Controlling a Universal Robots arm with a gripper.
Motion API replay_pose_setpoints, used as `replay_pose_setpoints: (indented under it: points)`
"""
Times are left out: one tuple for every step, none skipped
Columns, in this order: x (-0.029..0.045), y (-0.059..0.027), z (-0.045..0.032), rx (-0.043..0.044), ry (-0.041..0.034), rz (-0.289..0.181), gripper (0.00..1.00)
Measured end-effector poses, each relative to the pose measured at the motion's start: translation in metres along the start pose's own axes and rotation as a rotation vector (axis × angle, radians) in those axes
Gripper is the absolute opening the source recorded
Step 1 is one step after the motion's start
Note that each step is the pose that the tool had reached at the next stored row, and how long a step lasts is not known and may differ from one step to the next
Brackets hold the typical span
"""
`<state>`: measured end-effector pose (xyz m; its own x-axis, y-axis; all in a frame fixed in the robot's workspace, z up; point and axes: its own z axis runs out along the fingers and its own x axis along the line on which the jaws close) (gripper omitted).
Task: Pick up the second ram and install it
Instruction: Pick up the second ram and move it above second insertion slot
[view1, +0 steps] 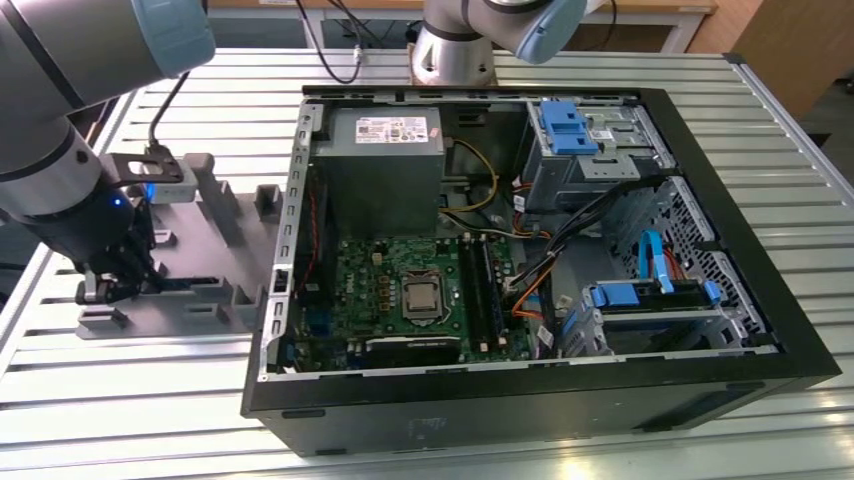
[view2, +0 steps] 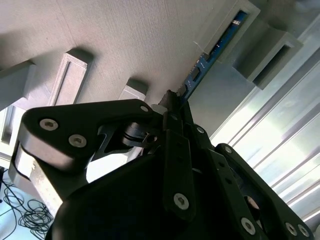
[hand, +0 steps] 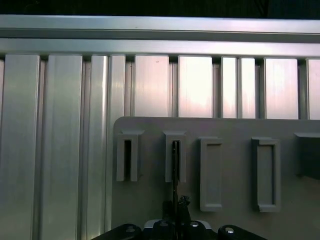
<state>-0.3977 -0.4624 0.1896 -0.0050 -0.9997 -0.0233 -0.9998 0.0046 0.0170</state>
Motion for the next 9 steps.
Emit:
replay_pose_setpoints:
  points:
    - [0.0000, 0.0000, -0.0002, 0.0001, -0.0006, 0.000, 0.14]
    - [0.0000, 0.0000, -0.0005, 0.0000, -0.0010, 0.000, 0.14]
    - [0.0000, 0.0000, -0.0008, 0.0001, -0.0014, 0.000, 0.14]
    - [0.0000, 0.0000, -0.0011, 0.0002, -0.0017, 0.000, 0.14]
    - [-0.0001, 0.0000, -0.0015, 0.0002, -0.0019, 0.000, 0.14]
    - [-0.0001, 0.0000, -0.0017, 0.0002, -0.0020, 0.000, 0.14]
    - [-0.0001, 0.0000, -0.0018, 0.0002, -0.0020, 0.000, 0.14]
    - [-0.0001, 0.0000, -0.0021, 0.0002, -0.0020, 0.000, 0.14]
    - [-0.0001, 0.0000, -0.0023, 0.0001, -0.0020, 0.000, 0.14]
